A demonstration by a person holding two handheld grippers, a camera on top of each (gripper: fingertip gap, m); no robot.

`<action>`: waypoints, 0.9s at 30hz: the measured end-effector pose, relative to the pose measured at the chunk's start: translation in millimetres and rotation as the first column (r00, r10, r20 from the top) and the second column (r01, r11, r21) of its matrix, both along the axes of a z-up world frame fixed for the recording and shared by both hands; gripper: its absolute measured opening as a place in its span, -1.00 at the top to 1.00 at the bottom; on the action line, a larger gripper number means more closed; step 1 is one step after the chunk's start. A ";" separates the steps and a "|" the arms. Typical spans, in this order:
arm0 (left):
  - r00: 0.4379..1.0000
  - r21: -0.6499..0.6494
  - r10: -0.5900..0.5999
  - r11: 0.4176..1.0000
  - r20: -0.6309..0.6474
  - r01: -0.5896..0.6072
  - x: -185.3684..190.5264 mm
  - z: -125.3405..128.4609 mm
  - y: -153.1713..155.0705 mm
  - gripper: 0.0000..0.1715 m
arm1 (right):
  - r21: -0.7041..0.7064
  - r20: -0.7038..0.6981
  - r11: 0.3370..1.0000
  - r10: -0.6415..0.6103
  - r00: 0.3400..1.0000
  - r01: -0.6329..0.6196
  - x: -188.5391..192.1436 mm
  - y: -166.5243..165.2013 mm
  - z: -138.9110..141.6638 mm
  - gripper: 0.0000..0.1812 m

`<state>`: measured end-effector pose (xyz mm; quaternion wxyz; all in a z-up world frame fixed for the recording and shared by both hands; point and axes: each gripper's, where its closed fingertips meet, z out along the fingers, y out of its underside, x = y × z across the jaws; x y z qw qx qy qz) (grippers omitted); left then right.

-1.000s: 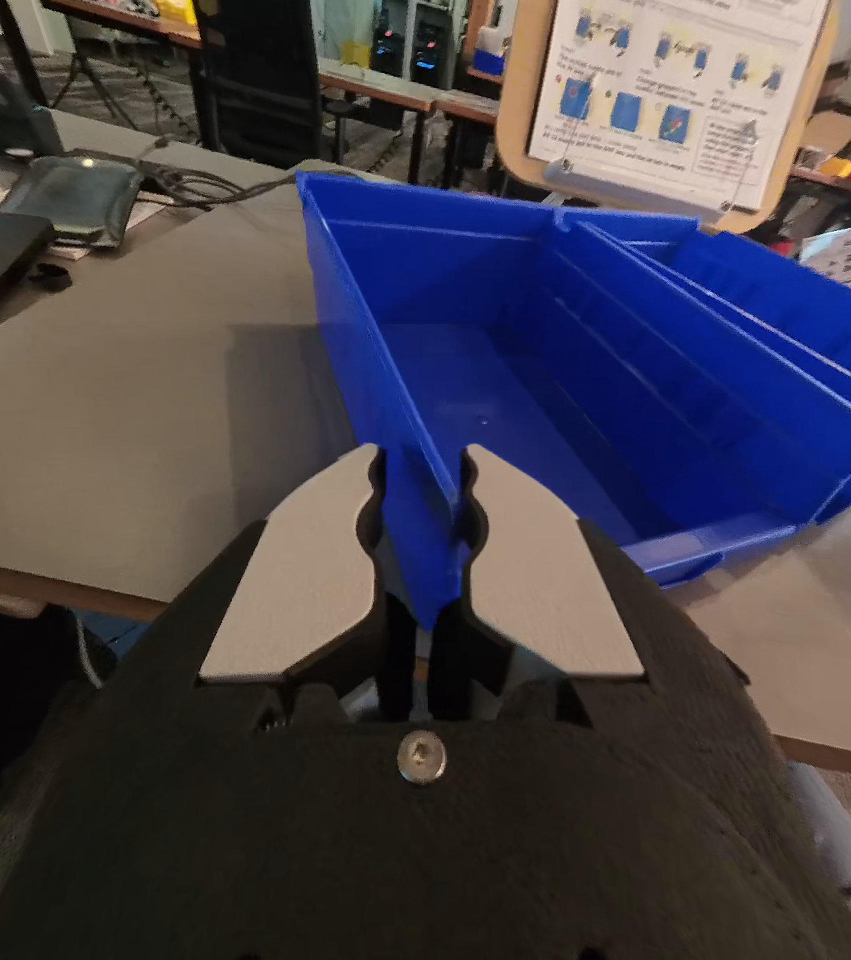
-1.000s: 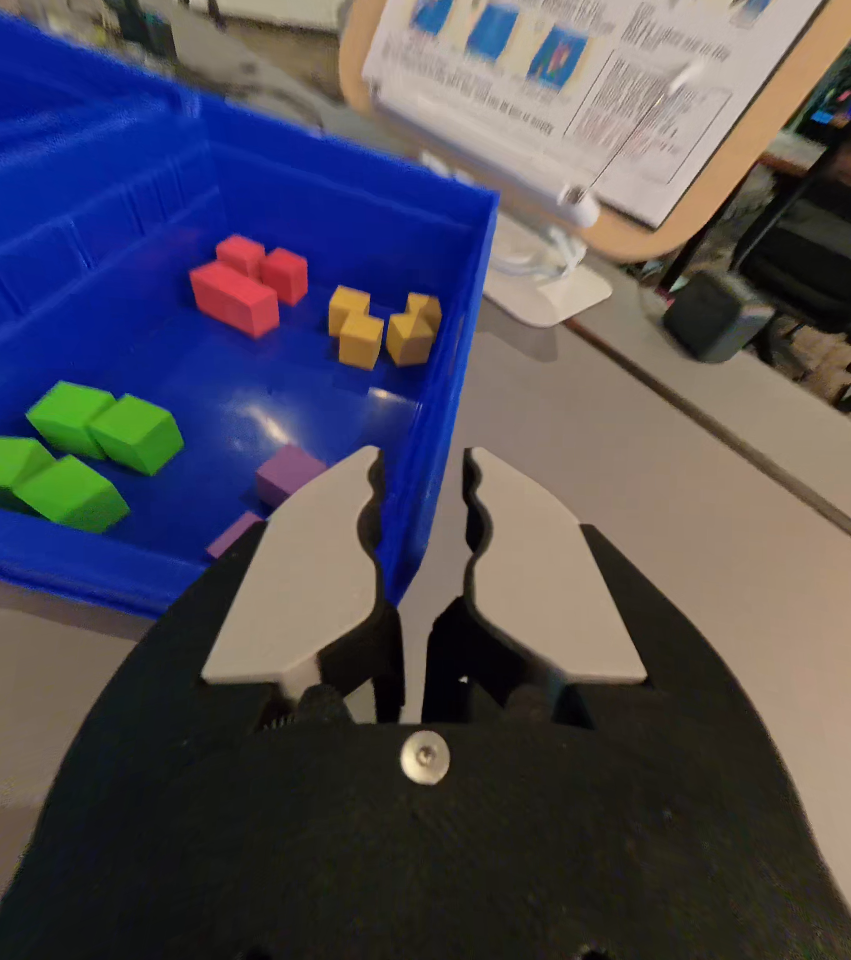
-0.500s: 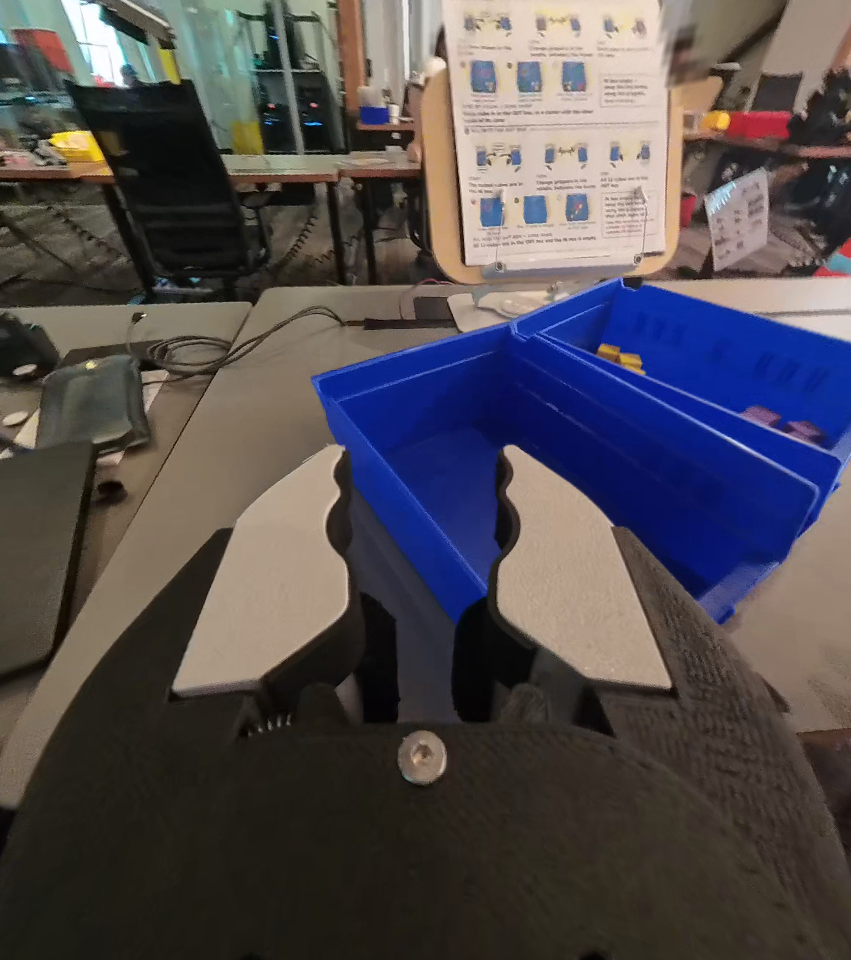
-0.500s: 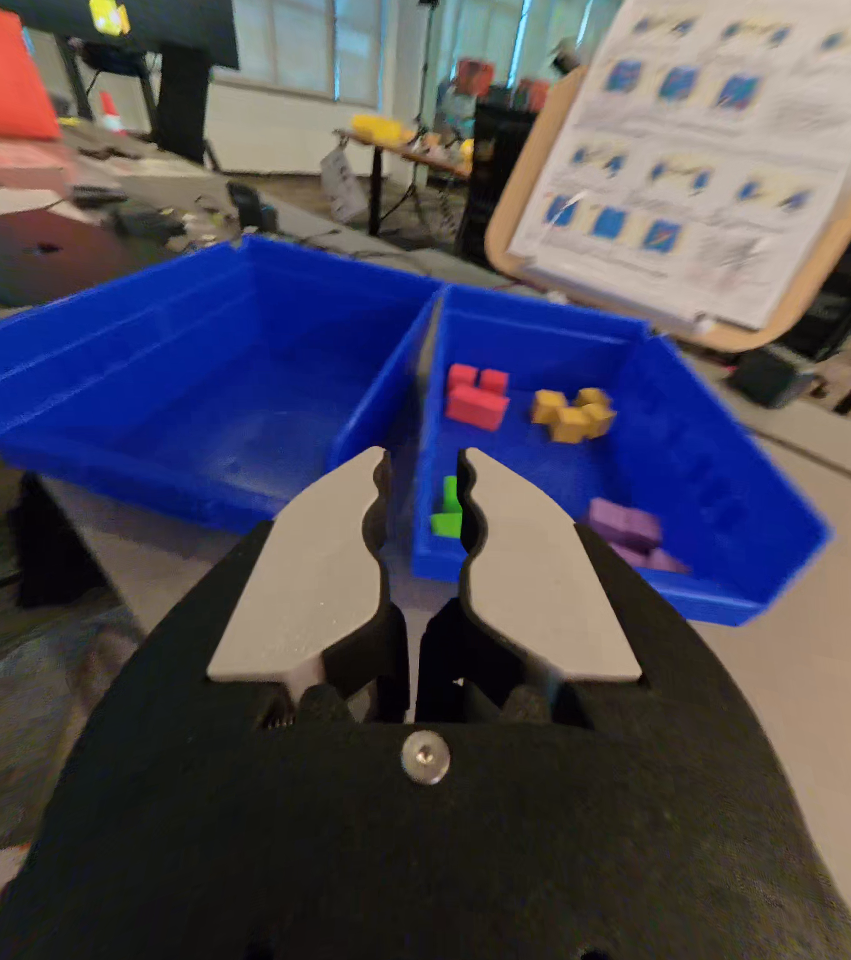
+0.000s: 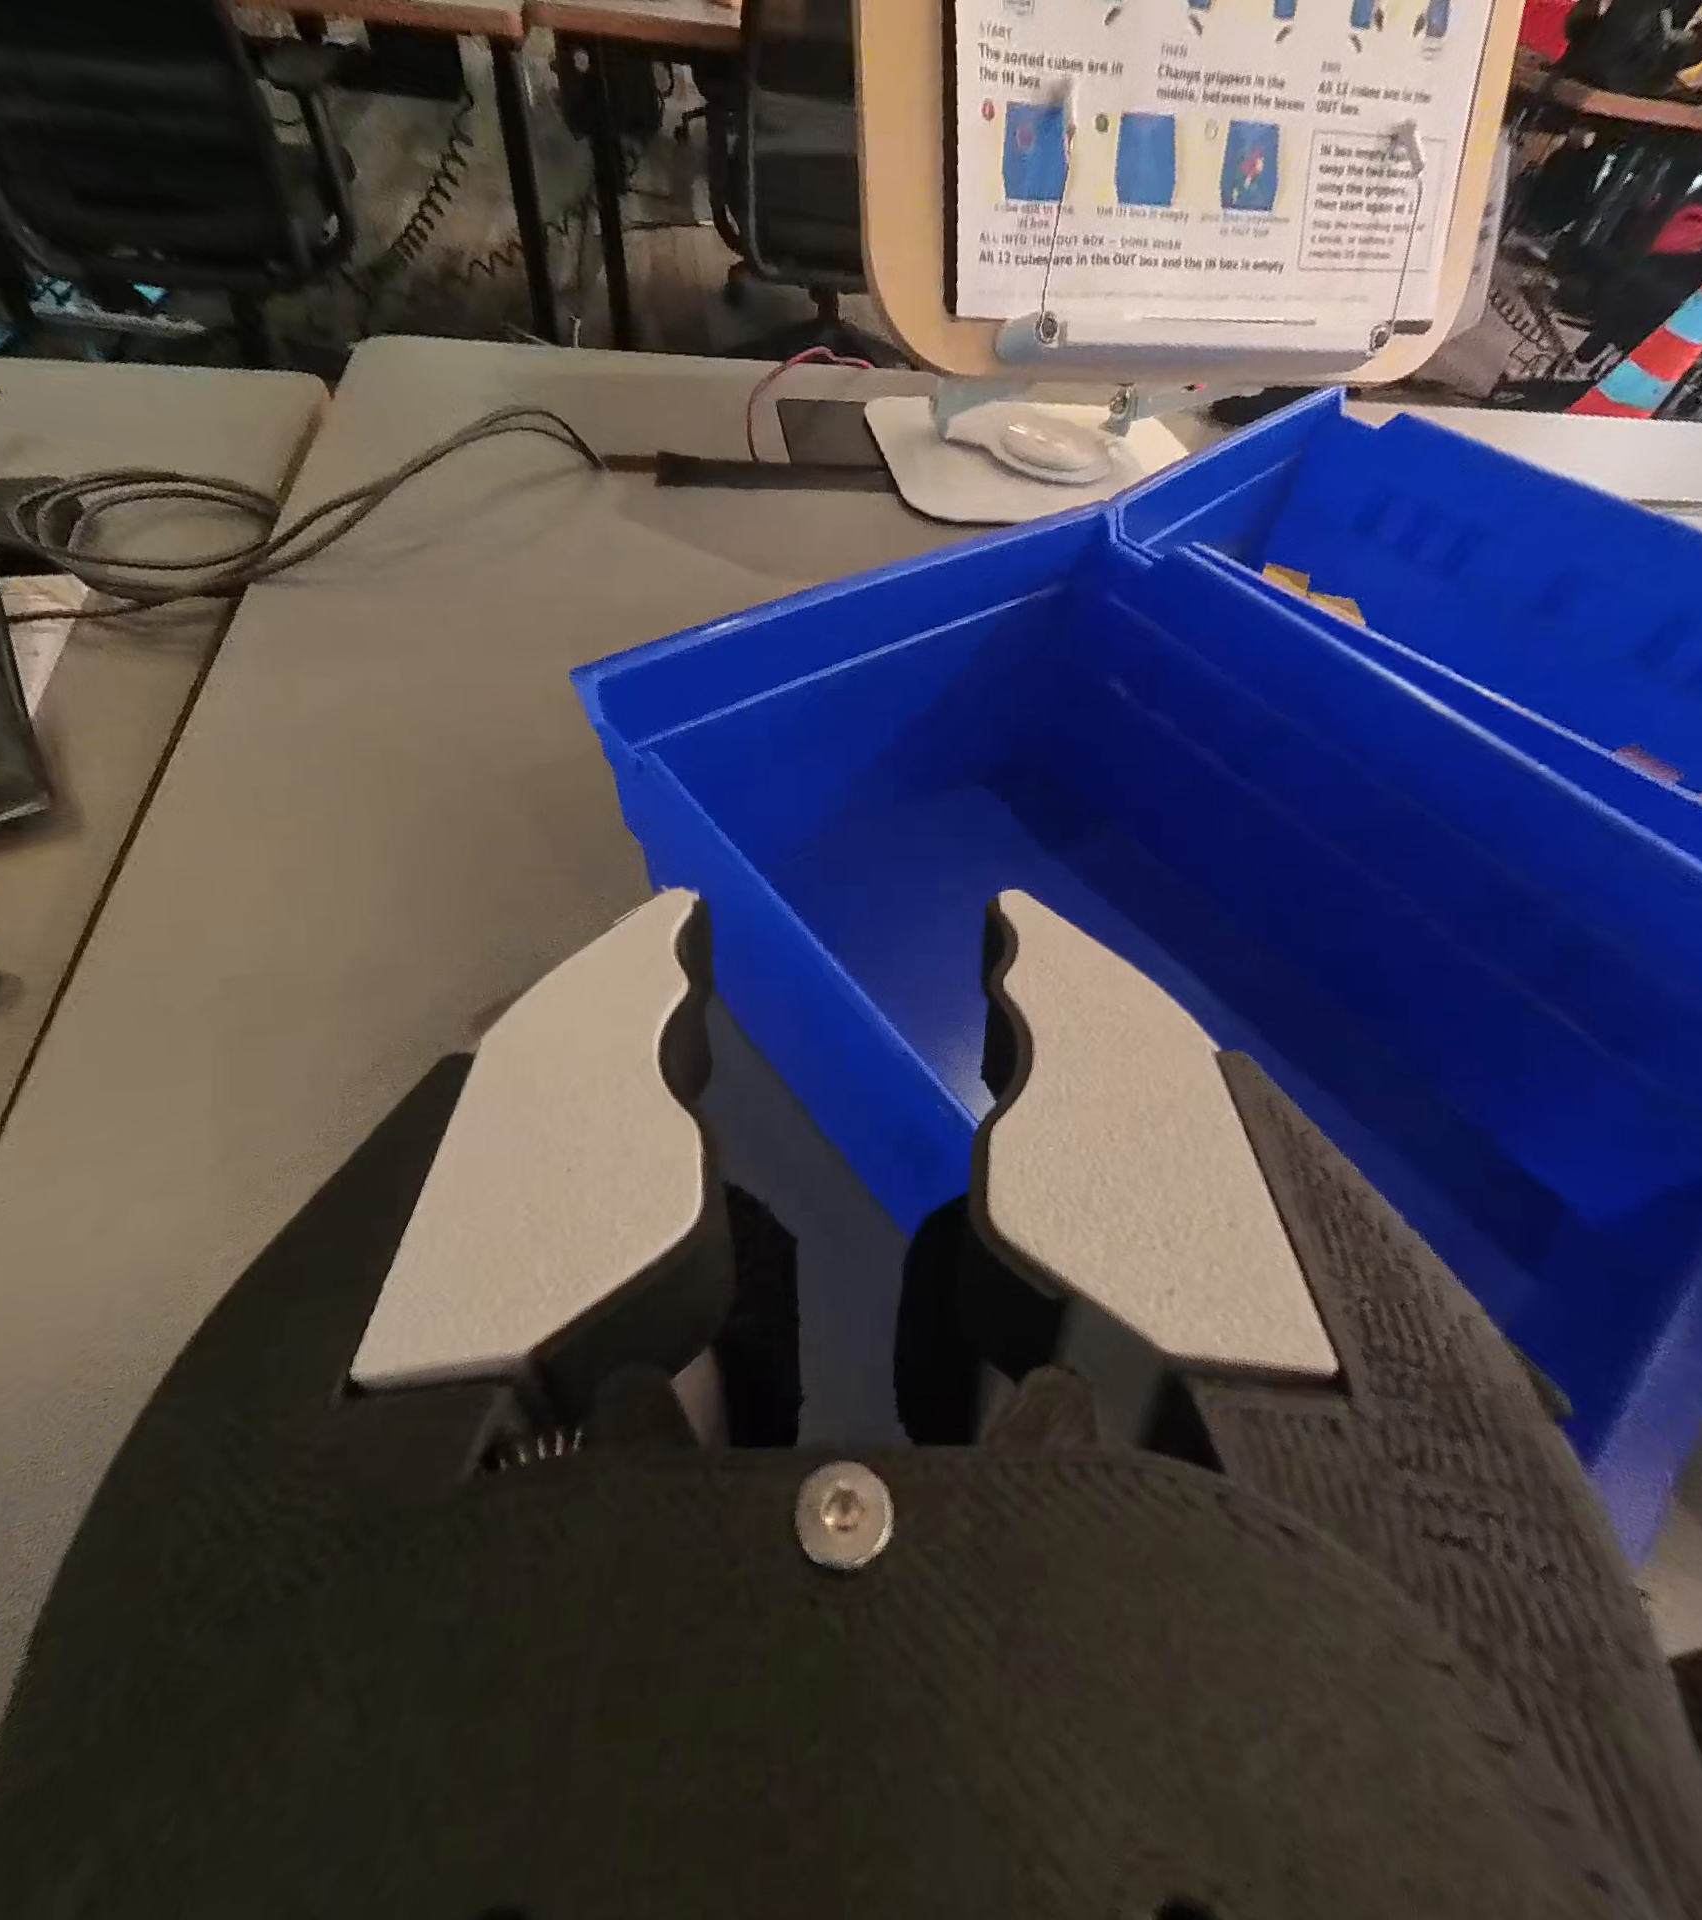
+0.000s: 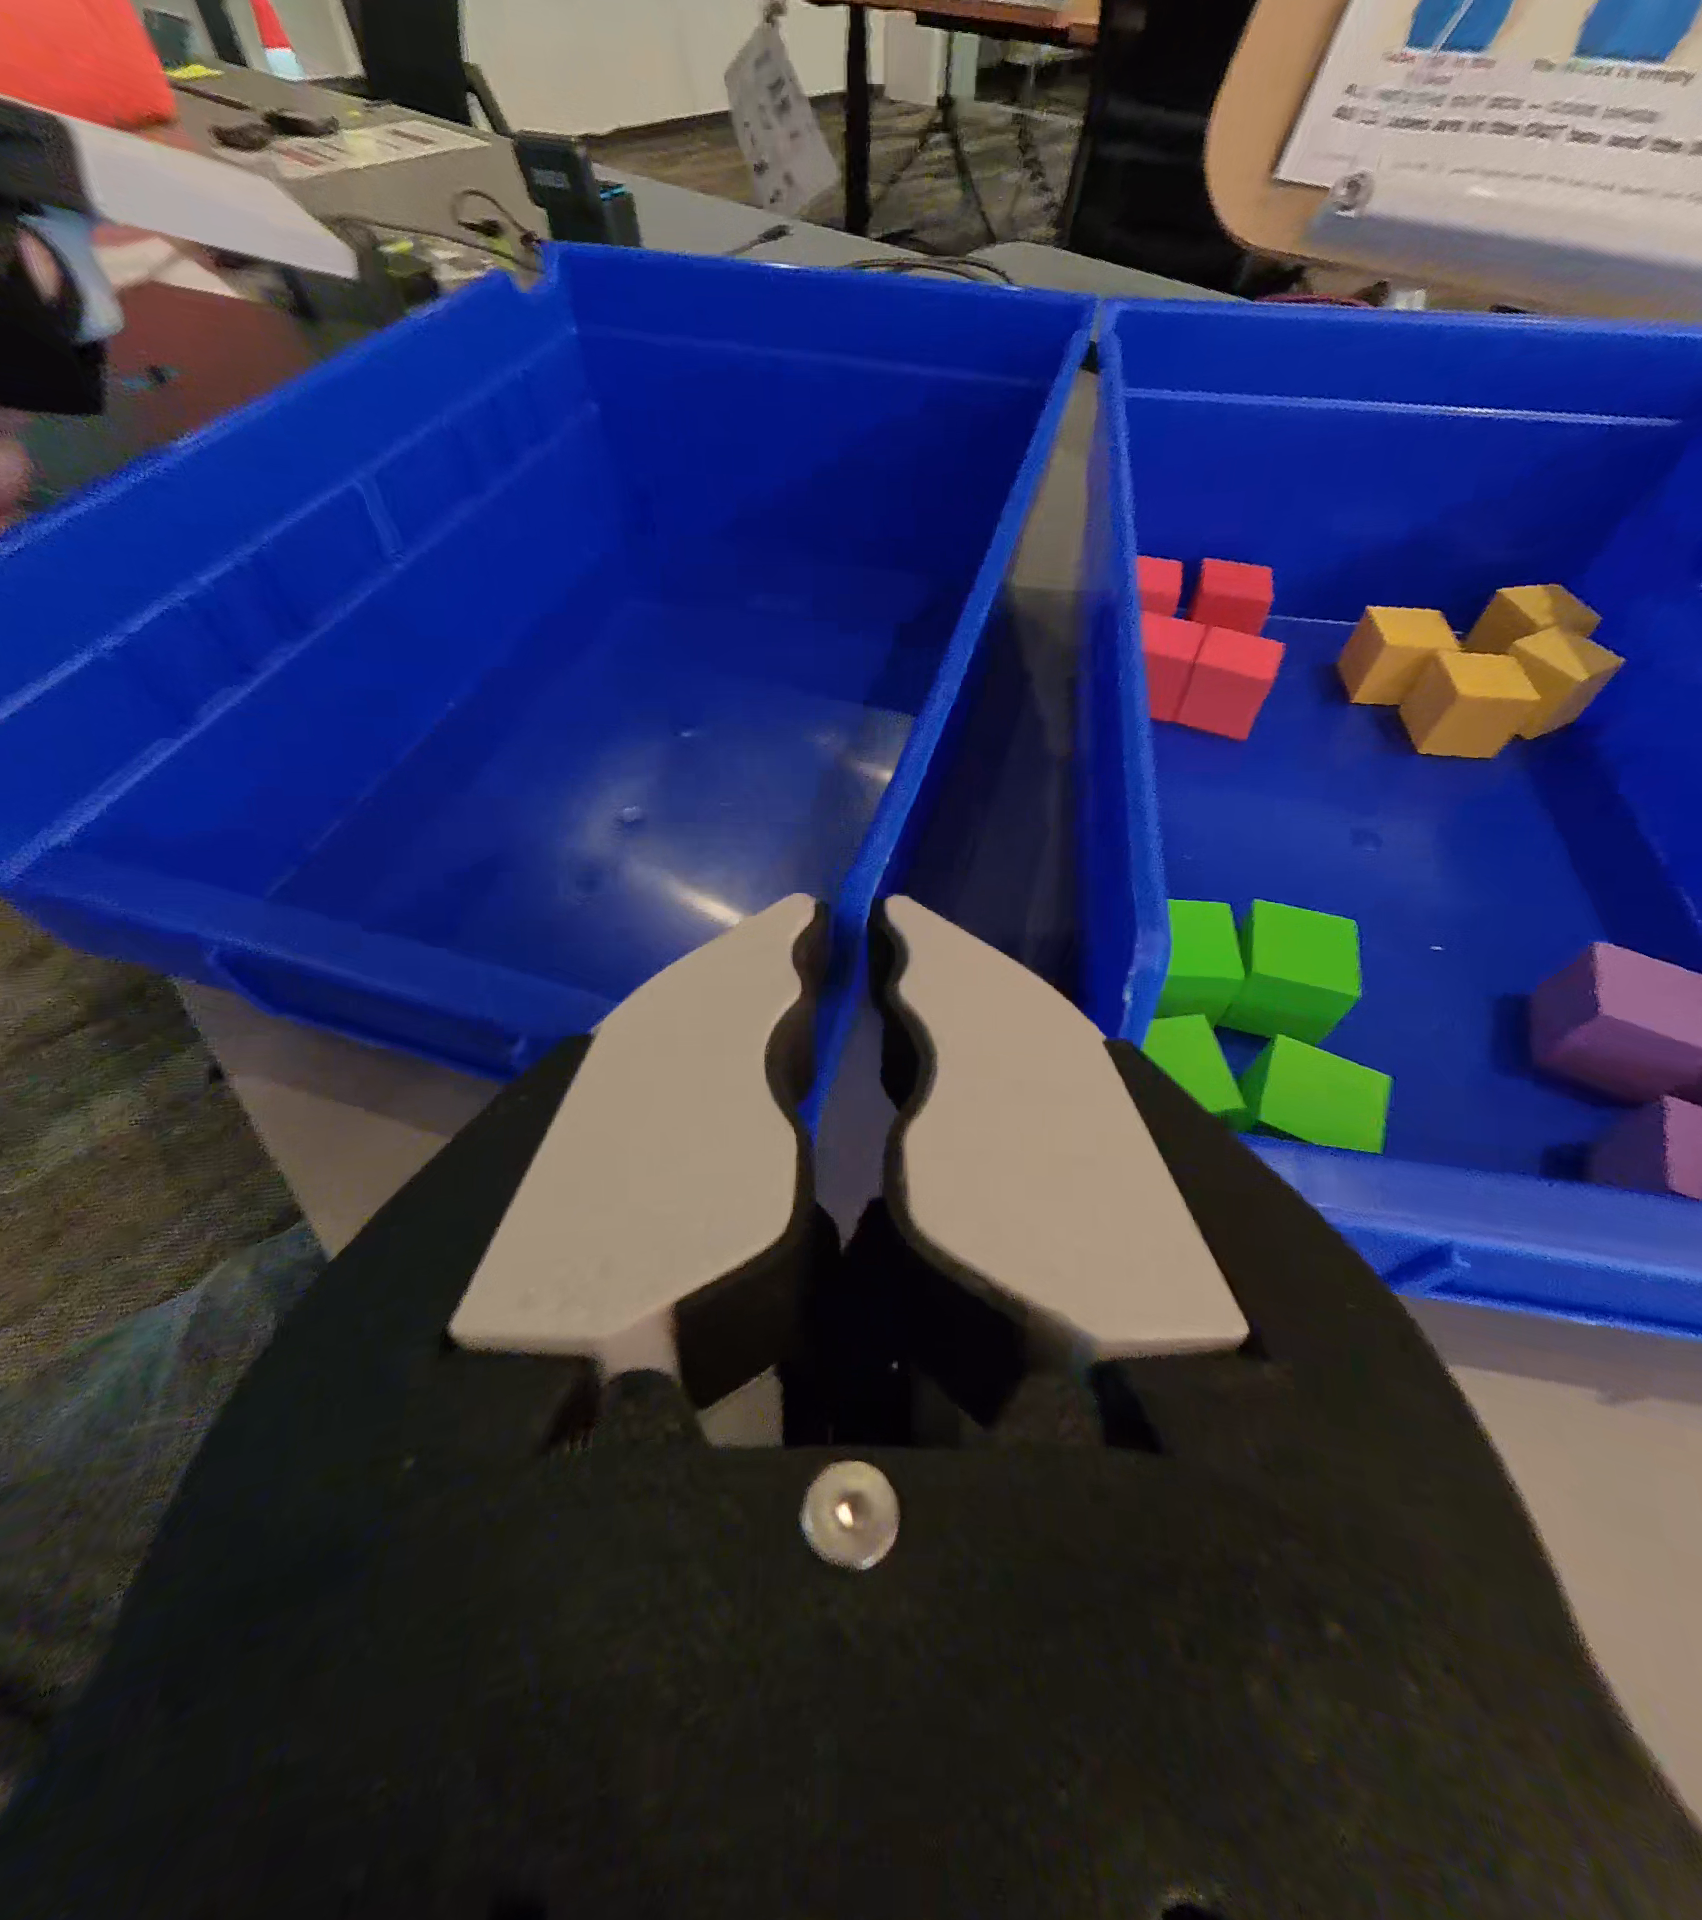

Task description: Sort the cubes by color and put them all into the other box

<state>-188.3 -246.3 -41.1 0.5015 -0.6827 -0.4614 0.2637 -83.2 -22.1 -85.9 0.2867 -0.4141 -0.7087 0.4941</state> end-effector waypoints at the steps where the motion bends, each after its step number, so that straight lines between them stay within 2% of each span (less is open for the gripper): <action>1: 1.000 -0.002 -0.001 1.000 -0.011 0.001 -0.5 0.5 2.5 0.41 | 0.025 -0.013 1.000 -0.004 1.000 0.004 -1.4 0.9 -0.1 0.93; 5: 0.998 -0.022 -0.013 1.000 -0.064 0.012 -4.2 17.6 6.2 0.41 | 0.095 -0.029 0.995 0.040 0.999 -0.038 1.1 4.7 -0.7 0.93; 10: 0.991 -0.090 -0.072 0.994 -0.110 0.062 -13.5 46.3 16.8 0.42 | 0.099 0.002 0.989 0.113 0.994 -0.113 10.4 23.8 -0.6 0.94; 16: 0.983 -0.104 -0.157 0.984 -0.097 0.147 -32.0 67.4 44.0 0.42 | 0.104 0.059 0.976 0.184 0.981 -0.189 20.1 56.4 0.5 0.94; 20: 0.981 -0.112 -0.173 0.980 -0.083 0.163 -46.5 68.2 54.4 0.42 | 0.113 0.083 0.977 0.174 0.981 -0.182 18.2 78.0 0.4 0.95; 24: 0.979 -0.076 -0.200 0.978 -0.048 0.196 -51.9 61.3 64.0 0.42 | 0.139 0.095 0.964 0.214 0.972 -0.225 20.4 91.8 -0.3 0.94; 27: 0.978 -0.063 -0.197 0.979 -0.067 0.193 -66.6 63.6 67.9 0.43 | 0.142 0.107 0.960 0.229 0.968 -0.243 19.9 107.4 0.4 0.94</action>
